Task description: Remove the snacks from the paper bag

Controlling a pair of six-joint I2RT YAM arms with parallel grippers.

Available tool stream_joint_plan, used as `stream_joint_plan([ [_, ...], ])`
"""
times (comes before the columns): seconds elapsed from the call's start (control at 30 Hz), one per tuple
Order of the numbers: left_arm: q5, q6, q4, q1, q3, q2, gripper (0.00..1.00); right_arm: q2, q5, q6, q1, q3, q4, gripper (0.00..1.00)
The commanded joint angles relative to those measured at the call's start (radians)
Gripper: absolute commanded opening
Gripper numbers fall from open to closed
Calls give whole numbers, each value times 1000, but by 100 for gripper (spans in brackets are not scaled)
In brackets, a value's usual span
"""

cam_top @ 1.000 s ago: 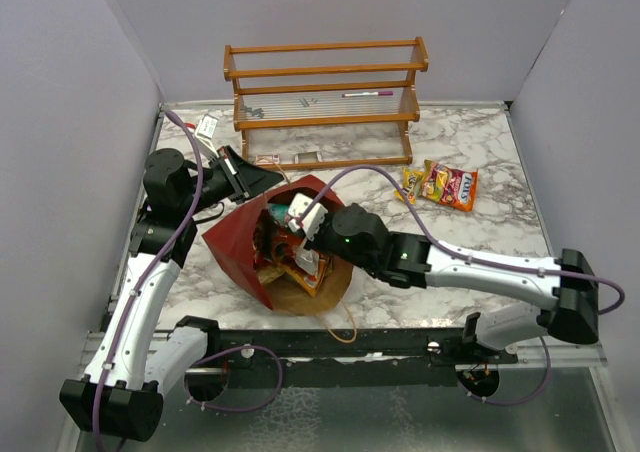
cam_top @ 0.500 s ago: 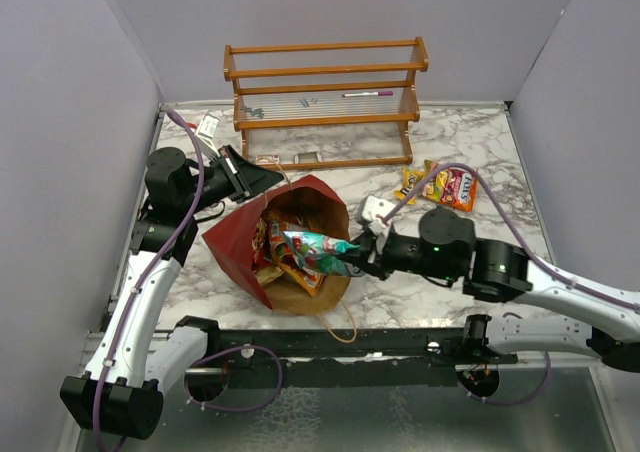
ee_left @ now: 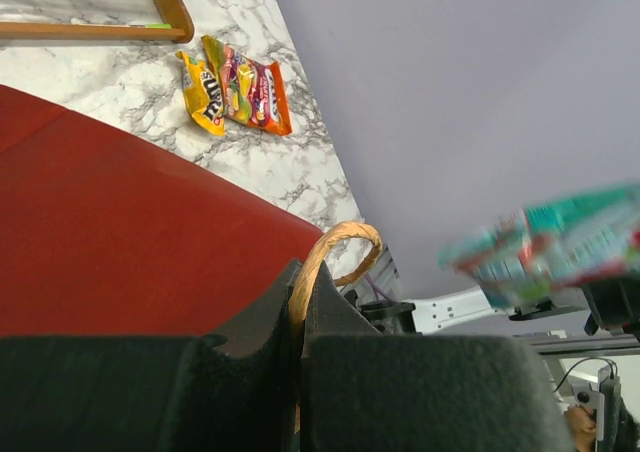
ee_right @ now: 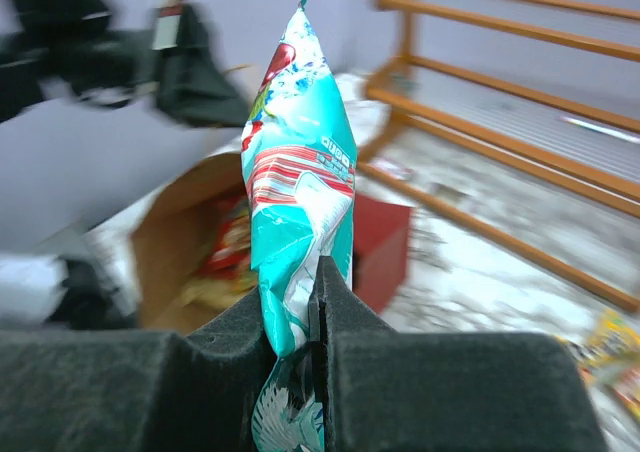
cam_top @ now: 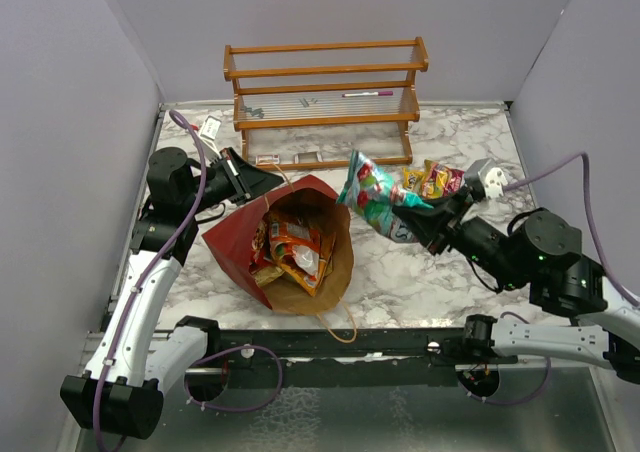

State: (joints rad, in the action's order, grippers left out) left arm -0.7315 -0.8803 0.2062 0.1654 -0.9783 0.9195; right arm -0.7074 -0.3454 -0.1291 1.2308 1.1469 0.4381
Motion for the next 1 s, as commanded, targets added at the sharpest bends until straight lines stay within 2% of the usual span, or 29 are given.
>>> stream_joint_plan([
  [0.0,24,23,8,-3,-30,2,0,-122,-525,17,2,44,-64,1],
  [0.07,24,23,11,-3,-32,2,0,-169,-668,58,1,35,-98,1],
  [0.13,25,24,14,-3,-34,5,0,-199,-748,106,-4,20,-153,2],
  [0.23,26,24,15,-2,-33,5,0,-215,-713,121,-79,-13,-206,1],
  [0.47,27,23,13,-2,-32,4,0,-337,-175,-153,-529,-59,-38,1],
  [0.63,20,16,6,-2,-34,10,0,-396,219,-303,-692,-181,-97,1],
  [0.8,18,24,17,-2,-37,6,0,-337,501,-401,-870,-326,-215,1],
  [0.97,17,22,12,-3,-26,0,0,-318,716,-426,-1073,-377,-217,1],
])
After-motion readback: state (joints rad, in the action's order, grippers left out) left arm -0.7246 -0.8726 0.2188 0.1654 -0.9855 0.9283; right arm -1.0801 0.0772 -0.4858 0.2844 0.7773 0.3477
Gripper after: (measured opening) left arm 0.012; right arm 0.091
